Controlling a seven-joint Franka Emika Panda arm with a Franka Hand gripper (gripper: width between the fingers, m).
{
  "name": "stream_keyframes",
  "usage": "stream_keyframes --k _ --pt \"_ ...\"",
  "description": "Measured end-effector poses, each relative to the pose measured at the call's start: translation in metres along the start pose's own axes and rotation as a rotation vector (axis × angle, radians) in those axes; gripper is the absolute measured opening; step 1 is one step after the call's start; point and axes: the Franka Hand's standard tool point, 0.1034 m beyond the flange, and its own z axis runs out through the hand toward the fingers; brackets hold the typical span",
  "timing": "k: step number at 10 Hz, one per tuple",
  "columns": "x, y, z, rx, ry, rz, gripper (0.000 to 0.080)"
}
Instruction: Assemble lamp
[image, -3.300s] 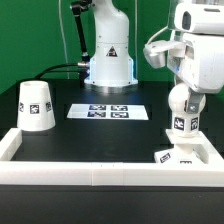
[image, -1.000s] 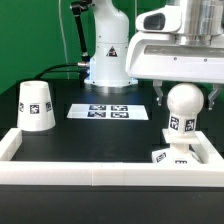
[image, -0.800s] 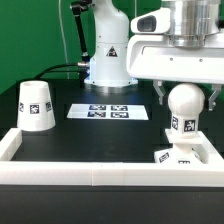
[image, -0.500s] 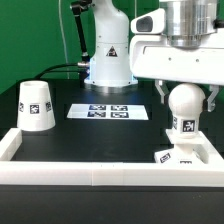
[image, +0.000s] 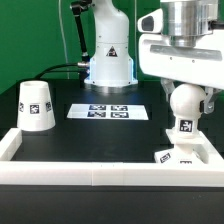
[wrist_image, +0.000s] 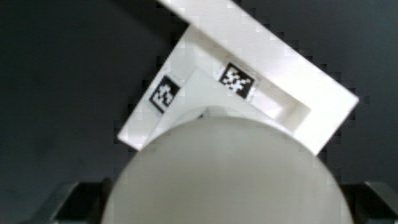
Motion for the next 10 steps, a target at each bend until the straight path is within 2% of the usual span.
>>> stream_keyframes --k 2,8,10 --pt "-0.0008 -0.0013 -0.0001 0.018 -0.027 0.221 0.0579" --pt "-0.0051 -0.0061 -0.0008 0.030 -0.040 0.485 0.0579" --pt "-0.0056 -0.0062 -0.0006 0.031 -0.039 0.419 0.0689"
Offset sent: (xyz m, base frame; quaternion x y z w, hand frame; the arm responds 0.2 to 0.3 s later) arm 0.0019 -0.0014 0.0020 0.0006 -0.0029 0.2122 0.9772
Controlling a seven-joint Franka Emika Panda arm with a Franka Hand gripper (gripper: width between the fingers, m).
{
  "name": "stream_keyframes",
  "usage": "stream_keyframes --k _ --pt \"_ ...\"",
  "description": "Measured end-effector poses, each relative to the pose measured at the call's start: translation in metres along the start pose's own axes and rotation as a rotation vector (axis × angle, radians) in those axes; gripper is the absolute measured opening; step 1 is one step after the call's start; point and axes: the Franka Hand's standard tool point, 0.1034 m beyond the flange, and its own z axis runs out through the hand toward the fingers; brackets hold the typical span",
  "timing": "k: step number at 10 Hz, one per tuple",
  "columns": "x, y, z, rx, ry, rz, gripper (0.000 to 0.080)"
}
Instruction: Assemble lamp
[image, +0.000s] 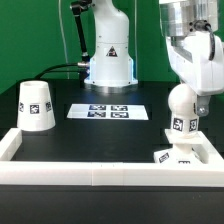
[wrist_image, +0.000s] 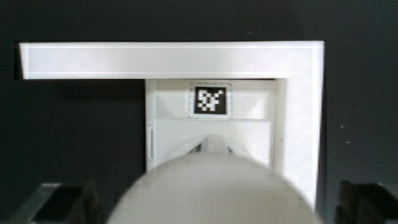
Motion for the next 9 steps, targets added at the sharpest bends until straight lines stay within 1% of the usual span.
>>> stream_keyframes --k 2,3,4,5,6,9 --pt "-0.003 0.002 -0.001 -0.016 0.001 -0.151 0.0697" --pt "-0.003 0.004 -0.001 -0.018 0.001 -0.286 0.0697" --pt "-0.004 0.007 0.000 -0.023 0.001 -0.364 0.0699" --pt "-0.003 0.010 0.002 -0.023 0.002 -0.398 0.0699" --pt "-0.002 0.011 0.004 -0.016 0.006 -0.468 0.0699" --pt "-0.001 0.011 0.005 -0.018 0.004 -0.667 0.0699"
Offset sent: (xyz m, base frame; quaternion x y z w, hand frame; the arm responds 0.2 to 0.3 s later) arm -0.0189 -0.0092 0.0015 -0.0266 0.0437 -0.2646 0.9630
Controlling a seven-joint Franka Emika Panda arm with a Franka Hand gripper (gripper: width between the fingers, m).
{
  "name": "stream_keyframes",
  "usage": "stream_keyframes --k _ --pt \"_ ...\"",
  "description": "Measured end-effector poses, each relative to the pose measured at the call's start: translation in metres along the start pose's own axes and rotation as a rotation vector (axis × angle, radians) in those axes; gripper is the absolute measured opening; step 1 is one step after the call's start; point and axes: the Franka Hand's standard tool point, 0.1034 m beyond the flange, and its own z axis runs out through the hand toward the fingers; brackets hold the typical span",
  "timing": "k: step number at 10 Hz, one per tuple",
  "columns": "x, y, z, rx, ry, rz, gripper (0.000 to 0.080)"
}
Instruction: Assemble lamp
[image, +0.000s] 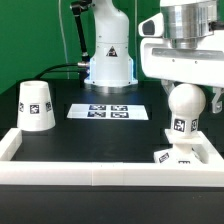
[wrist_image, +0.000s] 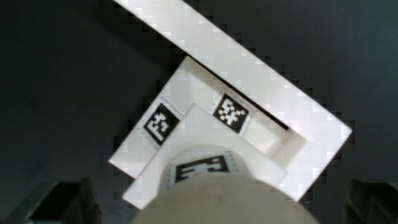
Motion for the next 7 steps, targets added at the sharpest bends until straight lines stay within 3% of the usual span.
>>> stream_keyframes --k 2,7 --pt "0.0040 -0.0016 -0.0053 -0.032 0.036 -0.289 0.0699" --pt "0.0092 -0.0035 -0.0095 -0.057 0.060 -0.818 0.0699"
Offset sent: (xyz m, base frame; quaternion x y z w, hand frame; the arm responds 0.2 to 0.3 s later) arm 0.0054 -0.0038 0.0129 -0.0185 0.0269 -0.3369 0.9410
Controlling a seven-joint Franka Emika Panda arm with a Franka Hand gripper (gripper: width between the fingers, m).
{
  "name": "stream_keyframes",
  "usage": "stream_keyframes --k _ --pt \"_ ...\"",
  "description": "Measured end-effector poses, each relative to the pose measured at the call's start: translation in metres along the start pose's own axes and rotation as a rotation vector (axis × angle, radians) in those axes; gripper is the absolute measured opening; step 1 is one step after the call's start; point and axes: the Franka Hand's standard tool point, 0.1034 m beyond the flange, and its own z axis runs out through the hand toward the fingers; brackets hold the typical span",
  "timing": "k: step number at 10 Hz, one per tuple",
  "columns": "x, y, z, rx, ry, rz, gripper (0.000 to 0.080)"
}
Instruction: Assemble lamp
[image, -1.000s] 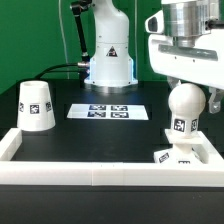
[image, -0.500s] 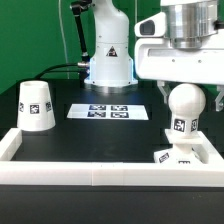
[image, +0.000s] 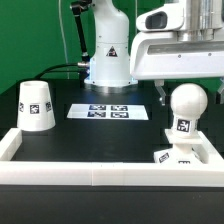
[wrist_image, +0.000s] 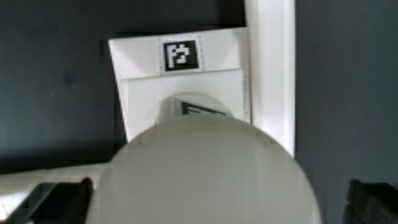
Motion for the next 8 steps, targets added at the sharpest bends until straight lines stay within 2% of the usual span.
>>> stream_keyframes --k 3,5,8 --pt "-0.0001 0.0016 0.0010 0.000 -0.002 -0.187 0.0699" --pt "0.0026 0.0038 0.0008 -0.016 -0.001 -0.470 0.0699" --pt "0.0018 0.0005 0.0025 -0.029 -0.009 -0.752 0.0699"
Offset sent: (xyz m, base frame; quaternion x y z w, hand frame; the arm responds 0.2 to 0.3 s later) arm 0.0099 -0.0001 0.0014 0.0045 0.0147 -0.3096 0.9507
